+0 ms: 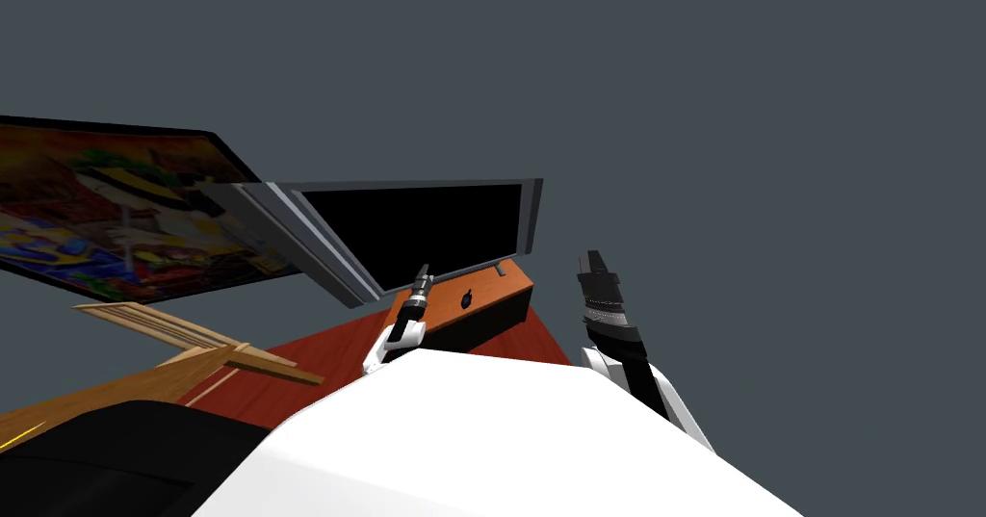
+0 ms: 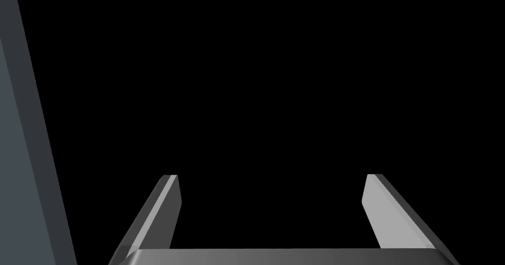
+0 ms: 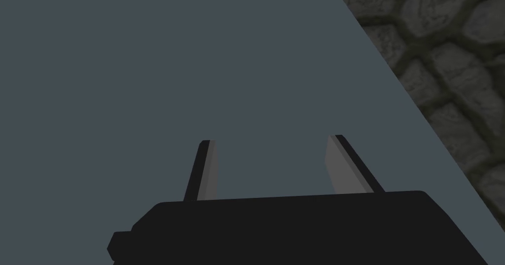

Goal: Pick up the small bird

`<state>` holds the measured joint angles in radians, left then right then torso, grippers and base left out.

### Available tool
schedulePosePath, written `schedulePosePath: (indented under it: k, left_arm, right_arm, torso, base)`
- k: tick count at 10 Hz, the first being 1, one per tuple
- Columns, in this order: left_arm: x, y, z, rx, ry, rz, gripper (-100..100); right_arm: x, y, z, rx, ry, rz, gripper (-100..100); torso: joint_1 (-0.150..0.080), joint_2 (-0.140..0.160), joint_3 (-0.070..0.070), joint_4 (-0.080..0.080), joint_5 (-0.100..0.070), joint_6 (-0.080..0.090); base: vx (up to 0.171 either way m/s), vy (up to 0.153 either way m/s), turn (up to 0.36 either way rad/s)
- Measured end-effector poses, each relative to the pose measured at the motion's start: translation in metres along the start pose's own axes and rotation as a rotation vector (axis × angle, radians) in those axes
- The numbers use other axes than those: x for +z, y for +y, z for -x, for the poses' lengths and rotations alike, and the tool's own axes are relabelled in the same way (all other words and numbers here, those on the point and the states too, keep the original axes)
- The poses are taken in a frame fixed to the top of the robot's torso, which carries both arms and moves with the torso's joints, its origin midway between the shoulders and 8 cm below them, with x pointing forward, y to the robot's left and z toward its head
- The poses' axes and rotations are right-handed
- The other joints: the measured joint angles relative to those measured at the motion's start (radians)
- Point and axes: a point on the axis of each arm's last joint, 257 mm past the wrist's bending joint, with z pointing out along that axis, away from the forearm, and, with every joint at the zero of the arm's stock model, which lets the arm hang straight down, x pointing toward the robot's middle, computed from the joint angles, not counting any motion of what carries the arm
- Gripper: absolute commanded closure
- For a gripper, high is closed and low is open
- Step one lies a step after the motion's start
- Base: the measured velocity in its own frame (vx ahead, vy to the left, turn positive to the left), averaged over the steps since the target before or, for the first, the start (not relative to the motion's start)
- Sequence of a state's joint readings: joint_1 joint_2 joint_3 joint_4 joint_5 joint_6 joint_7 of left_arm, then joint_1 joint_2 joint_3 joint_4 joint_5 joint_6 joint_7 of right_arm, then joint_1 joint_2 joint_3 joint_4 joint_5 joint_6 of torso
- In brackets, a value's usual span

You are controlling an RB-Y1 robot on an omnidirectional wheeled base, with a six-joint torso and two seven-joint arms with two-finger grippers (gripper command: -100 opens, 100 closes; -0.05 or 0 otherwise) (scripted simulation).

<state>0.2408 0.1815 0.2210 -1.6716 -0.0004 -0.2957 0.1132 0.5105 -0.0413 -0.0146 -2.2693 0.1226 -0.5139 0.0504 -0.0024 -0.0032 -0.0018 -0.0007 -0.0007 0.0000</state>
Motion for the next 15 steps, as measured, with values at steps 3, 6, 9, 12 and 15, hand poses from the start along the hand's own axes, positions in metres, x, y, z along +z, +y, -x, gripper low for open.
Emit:
schedulePosePath:
  k: [3, 6, 9, 12, 15]
  left_arm:
    - [0.003, 0.032, 0.015, 0.008, -0.030, 0.072, -100]
    - [0.010, 0.066, 0.033, 0.011, -0.066, 0.147, -100]
    - [0.009, 0.095, 0.049, 0.007, -0.099, 0.224, -100]
    - [0.015, 0.118, 0.061, -0.004, -0.135, 0.287, -100]
    - [0.006, 0.151, 0.072, -0.017, -0.161, 0.358, -100]
  right_arm:
    - [0.000, 0.000, 0.000, 0.000, 0.000, 0.000, 0]
    - [0.000, 0.000, 0.000, 0.000, 0.000, 0.000, 0]
    - [0.000, 0.000, 0.000, 0.000, 0.000, 0.000, 0]
    - [0.000, 0.000, 0.000, 0.000, 0.000, 0.000, 0]
    - [0.000, 0.000, 0.000, 0.000, 0.000, 0.000, 0]
  torso:
    - [-0.002, 0.001, 0.000, 0.000, -0.001, 0.001]
    - [-0.003, -0.001, -0.001, 0.000, -0.001, 0.000]
    - [-0.002, 0.000, 0.000, 0.000, -0.001, 0.001]
    - [-0.003, -0.001, -0.001, 0.000, -0.001, 0.000]
    - [0.000, 0.000, 0.000, 0.000, 0.000, 0.000]
  base:
    - [0.019, -0.091, 0.130]
    - [0.037, -0.095, 0.093]
    - [0.037, -0.094, 0.128]
    - [0.032, -0.093, 0.096]
    - [0.023, -0.073, 0.121]
